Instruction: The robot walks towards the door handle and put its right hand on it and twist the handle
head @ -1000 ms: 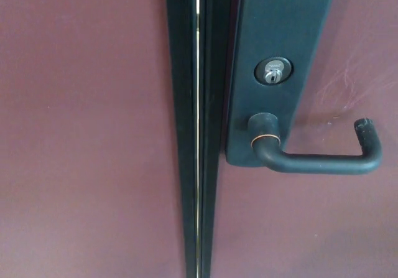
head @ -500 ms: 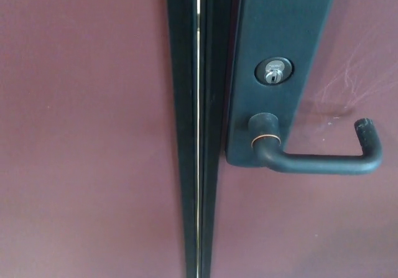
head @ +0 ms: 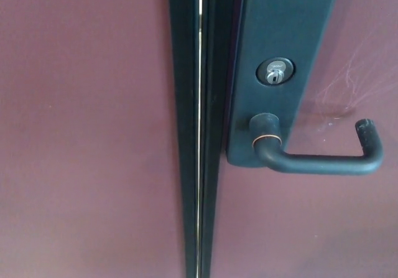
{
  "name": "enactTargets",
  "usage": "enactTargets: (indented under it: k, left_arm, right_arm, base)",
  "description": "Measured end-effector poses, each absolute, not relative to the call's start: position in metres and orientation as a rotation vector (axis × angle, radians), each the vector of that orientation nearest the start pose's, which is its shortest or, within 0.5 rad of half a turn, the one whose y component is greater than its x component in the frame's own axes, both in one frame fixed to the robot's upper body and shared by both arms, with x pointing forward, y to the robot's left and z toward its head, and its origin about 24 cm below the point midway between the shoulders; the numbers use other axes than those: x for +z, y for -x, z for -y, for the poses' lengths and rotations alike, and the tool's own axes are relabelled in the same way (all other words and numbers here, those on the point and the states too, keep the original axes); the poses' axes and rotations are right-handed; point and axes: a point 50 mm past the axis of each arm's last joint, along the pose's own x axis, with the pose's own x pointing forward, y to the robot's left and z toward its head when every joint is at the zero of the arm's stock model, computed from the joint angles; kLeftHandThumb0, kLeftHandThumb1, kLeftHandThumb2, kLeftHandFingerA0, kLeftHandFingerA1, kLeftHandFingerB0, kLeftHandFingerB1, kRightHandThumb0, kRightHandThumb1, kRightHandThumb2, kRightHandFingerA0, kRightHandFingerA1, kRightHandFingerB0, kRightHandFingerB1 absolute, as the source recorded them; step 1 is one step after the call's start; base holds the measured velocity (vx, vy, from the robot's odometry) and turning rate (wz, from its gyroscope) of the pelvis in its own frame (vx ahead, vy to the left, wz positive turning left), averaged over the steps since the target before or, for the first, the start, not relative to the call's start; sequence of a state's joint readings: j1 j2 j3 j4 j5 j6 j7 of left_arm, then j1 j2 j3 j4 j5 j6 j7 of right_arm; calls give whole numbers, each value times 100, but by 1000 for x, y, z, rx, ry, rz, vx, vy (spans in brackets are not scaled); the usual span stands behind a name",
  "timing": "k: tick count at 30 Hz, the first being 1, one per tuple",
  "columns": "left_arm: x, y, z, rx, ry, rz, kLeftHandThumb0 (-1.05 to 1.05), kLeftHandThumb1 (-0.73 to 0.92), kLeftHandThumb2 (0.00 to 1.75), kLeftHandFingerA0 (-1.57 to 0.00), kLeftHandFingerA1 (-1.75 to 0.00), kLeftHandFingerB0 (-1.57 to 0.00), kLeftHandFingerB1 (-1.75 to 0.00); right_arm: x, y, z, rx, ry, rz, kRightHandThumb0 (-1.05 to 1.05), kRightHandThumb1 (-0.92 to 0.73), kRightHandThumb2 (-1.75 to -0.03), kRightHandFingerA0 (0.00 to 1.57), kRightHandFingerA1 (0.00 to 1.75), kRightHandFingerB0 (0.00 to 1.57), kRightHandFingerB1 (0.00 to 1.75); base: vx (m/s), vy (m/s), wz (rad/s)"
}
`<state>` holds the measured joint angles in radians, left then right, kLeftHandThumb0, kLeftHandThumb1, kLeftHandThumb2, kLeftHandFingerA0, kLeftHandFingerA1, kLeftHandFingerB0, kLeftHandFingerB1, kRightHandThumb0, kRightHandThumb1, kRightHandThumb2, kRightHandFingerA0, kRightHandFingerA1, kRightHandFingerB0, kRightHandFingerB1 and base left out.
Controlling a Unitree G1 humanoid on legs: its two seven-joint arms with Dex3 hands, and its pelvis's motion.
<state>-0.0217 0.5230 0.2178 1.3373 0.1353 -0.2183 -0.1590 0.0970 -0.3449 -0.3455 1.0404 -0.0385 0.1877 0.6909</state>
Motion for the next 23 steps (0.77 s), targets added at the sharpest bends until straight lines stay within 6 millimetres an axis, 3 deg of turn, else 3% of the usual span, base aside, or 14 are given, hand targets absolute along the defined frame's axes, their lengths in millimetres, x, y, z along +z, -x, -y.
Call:
enactTargets:
  k: [10,11,23]
  left_arm:
    - [-110,-94,-351,231,-347,-1067,-79,42,71,-49,-113,-32,-100]
    - [-111,-95,-350,229,-346,-1066,-74,37,75,-49,-110,-37,-98]
    - [-112,-102,-343,181,-368,-1051,-71,34,76,-53,-108,-41,-95]
  right_arm:
    - [-146,-59,282,23,-128,-1271,-67,-55,-83,22,44,16,40]
    - [-147,-59,282,14,-108,-1269,-63,-65,-59,30,33,24,29]
    - [-149,-65,281,-31,126,-1217,-64,-63,-59,34,35,28,30]
  base:
    - [0,0,0]
    - [0,0,0]
    - [0,0,0]
